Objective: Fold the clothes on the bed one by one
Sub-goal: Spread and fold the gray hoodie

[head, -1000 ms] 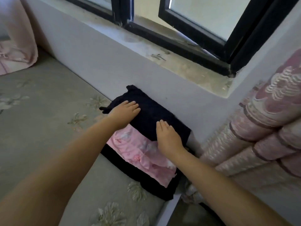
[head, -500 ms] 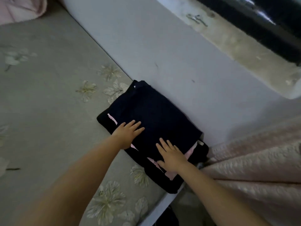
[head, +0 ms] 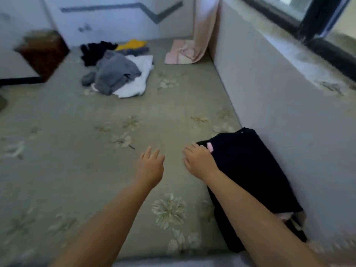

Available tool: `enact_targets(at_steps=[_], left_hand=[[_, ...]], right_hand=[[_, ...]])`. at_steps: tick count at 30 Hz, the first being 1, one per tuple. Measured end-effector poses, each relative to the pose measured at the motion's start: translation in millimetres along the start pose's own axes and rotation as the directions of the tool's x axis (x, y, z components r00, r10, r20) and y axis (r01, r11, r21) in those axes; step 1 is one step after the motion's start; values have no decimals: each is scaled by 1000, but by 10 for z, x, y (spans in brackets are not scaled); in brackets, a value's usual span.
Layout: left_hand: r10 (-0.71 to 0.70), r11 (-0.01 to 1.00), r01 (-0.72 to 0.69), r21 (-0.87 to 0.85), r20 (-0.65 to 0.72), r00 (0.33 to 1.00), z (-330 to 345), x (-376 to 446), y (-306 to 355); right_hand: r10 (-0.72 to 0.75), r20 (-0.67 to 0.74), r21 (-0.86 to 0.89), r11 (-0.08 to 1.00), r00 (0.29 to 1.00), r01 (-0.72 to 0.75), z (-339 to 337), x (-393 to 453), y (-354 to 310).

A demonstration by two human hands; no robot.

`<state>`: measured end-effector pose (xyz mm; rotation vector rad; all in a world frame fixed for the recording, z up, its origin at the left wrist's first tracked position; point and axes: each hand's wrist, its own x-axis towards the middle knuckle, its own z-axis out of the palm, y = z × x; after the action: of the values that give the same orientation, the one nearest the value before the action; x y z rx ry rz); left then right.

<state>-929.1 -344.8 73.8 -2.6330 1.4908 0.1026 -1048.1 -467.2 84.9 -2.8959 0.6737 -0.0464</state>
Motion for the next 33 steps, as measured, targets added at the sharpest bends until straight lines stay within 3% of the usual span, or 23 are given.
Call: enact_targets(at_steps=[3, 6, 9, 13, 17, 21, 24, 33], left_hand=[[-151, 988, 143, -60, -185, 971, -161, -631, -566], [-316, 949, 309, -65, -184, 931, -234, -1378, -1129], [-470, 882, 466, -63, -180, 864, -258, -2108, -1628], [-631, 774, 630, -72, -171, 756, -110, -3046, -2210], [-829, 558, 820, -127, -44, 557, 307, -3936, -2775], [-906, 410, 898, -159, 46, 422, 692, -4687, -3266], [-924, 335, 929, -160, 136, 357, 891, -5151, -3617], [-936, 222, 962, -160, 243, 256, 1304, -5850, -4994]], right_hand=[[-172, -101, -25, 985, 980, 171, -103, 167, -721], [-335, -148, -47, 942, 930, 332, -145, 169, -1443], [-417, -88, -18, 909, 905, 417, -63, 160, -2145], [-548, 85, 43, 836, 832, 547, 272, 119, -3065], [-656, 97, 22, 754, 749, 657, 610, -21, -4087], [-733, 176, 72, 676, 658, 734, 932, -336, -5232], [-758, 227, 99, 642, 611, 760, 1150, -514, -6011], [-753, 387, 132, 616, 532, 777, 1798, -292, -7691]])
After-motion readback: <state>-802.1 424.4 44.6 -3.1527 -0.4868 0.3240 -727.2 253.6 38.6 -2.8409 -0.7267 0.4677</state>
